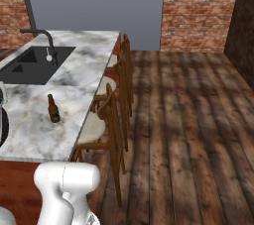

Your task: Get the candle and the beer from the cabinet and move them to the dining counter.

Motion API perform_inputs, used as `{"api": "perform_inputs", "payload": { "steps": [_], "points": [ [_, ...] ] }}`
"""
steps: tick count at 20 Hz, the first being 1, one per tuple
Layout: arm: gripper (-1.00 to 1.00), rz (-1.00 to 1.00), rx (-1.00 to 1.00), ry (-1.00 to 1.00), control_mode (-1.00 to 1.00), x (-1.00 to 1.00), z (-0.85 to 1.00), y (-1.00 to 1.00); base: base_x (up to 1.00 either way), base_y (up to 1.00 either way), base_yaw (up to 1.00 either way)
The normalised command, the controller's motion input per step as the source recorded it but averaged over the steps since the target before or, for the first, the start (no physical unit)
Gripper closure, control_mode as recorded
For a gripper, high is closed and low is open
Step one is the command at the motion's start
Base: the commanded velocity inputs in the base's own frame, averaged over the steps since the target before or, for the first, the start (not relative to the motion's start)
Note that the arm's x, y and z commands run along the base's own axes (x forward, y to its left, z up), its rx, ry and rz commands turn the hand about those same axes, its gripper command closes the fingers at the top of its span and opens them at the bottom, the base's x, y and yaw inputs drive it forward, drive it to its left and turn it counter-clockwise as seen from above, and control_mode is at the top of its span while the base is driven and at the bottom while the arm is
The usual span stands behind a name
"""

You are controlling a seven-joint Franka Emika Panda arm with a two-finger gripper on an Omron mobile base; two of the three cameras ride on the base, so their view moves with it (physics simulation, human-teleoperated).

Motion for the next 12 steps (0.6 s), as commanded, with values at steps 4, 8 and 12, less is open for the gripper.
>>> {"api": "perform_inputs", "payload": {
  "steps": [4,8,12],
  "points": [
    [-1.0,-0.18,-0.06,0.24,-1.0,-0.99,0.18,0.01,0.0,0.0,0.0],
    [-1.0,-0.18,-0.13,0.21,-1.0,-0.72,0.03,0.25,0.0,0.0,0.0],
    [-1.0,-0.03,-0.07,0.09,-1.0,-0.05,-0.06,0.21,0.0,0.0,0.0]
  ]
}}
